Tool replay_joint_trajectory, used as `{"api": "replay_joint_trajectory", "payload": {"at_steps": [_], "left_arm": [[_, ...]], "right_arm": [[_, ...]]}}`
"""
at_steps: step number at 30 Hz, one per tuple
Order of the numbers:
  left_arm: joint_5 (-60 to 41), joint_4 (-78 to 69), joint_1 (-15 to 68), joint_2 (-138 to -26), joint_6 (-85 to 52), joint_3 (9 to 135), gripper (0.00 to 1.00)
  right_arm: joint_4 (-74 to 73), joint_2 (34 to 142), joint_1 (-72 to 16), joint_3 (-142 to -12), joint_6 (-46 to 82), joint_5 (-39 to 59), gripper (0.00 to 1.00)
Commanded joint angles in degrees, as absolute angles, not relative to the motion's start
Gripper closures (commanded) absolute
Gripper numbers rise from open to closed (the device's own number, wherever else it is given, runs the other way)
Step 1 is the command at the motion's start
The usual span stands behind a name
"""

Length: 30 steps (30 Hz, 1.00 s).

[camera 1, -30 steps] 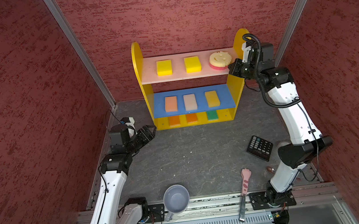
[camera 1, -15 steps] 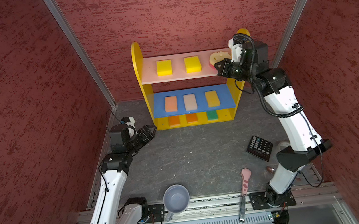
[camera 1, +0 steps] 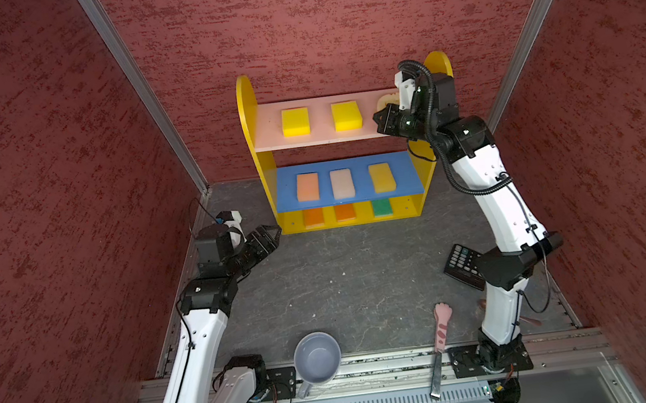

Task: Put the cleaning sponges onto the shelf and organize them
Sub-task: 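Open the right gripper and push the smiley-face sponge flat on the shelf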

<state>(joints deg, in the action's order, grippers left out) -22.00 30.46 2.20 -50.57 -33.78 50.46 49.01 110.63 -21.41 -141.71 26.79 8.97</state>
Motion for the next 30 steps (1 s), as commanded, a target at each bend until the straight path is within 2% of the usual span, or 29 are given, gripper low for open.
{"api": "replay_joint_trajectory", "payload": {"at_steps": [1,30], "left_arm": [[-22.2,30.2,1.8,-50.1,-34.0,50.2,0.22],[-22.3,31.0,1.8,-49.1,-34.4,50.4,0.21]], "right_arm": [[49.6,110.8,-21.4,-143.6,26.9,8.9,1.00],[50.9,109.5,-17.1,-141.5,26.7,6.6,1.00]]}}
